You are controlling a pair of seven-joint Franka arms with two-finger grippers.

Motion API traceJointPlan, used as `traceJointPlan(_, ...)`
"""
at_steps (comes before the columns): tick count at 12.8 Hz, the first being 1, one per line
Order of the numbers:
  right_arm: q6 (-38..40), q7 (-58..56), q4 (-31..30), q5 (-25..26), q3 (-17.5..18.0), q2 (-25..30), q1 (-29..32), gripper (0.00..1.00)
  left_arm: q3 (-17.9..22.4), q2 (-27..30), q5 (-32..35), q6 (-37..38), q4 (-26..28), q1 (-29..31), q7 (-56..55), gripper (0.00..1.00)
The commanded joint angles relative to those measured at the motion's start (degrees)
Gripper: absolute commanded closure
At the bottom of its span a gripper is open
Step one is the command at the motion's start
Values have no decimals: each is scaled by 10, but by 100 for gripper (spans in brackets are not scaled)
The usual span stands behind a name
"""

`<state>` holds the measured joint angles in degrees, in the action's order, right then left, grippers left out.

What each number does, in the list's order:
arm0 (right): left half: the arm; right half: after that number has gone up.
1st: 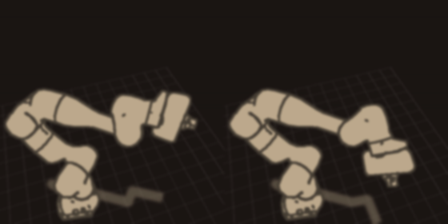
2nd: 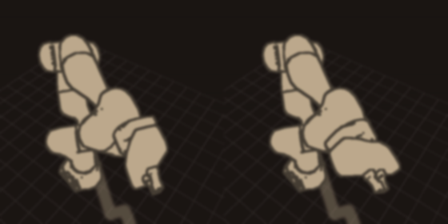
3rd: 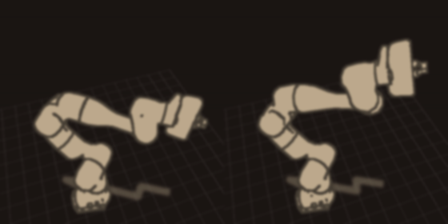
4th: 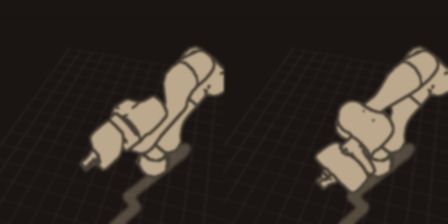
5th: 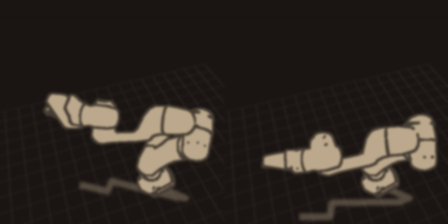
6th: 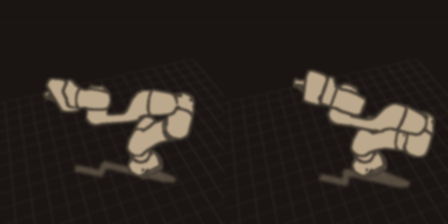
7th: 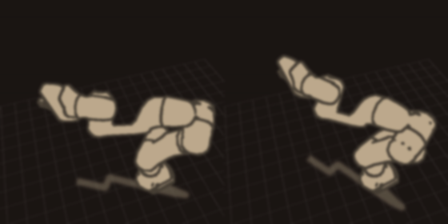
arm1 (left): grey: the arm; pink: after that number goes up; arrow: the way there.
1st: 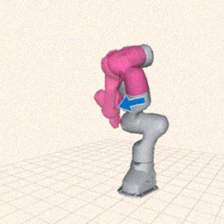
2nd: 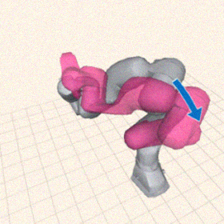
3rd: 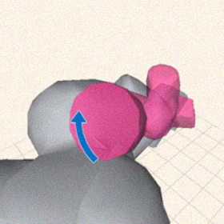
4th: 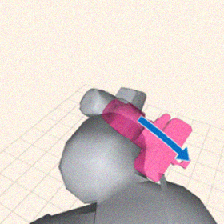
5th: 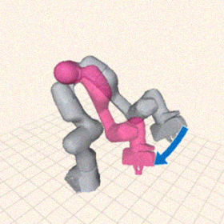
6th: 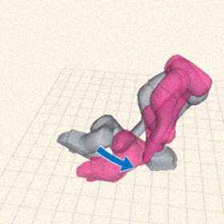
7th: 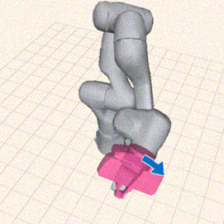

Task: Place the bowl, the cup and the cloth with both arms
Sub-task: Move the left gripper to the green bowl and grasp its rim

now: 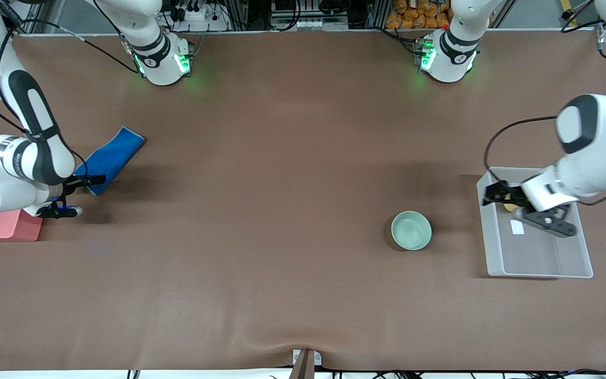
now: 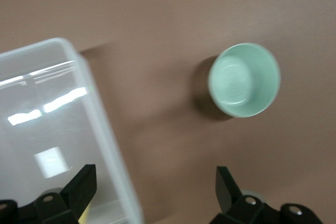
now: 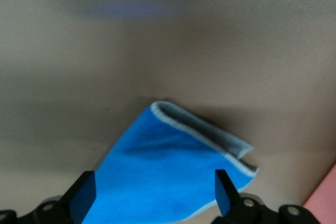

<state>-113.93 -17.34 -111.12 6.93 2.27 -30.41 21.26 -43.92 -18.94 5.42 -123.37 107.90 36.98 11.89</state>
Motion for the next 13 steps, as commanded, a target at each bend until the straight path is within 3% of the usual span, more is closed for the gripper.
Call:
traceJointPlan(1,-25,-45,-6,-24,12,-8,21,0,0,-52,71,1,-33,-45,-91,0)
traceJointPlan(8,-57,-41,-13,-25,14,-8,-1,0,9,-201,230,-64,-73,-119,-260,16)
traceJointPlan(11,-71,-42,-13,-25,13,-10,-3,0,22,-231,271,-65,-83,-143,-289,34)
traceJointPlan(13,-72,-45,-13,-25,13,-12,-2,0,46,-236,270,-70,-83,-165,-289,57)
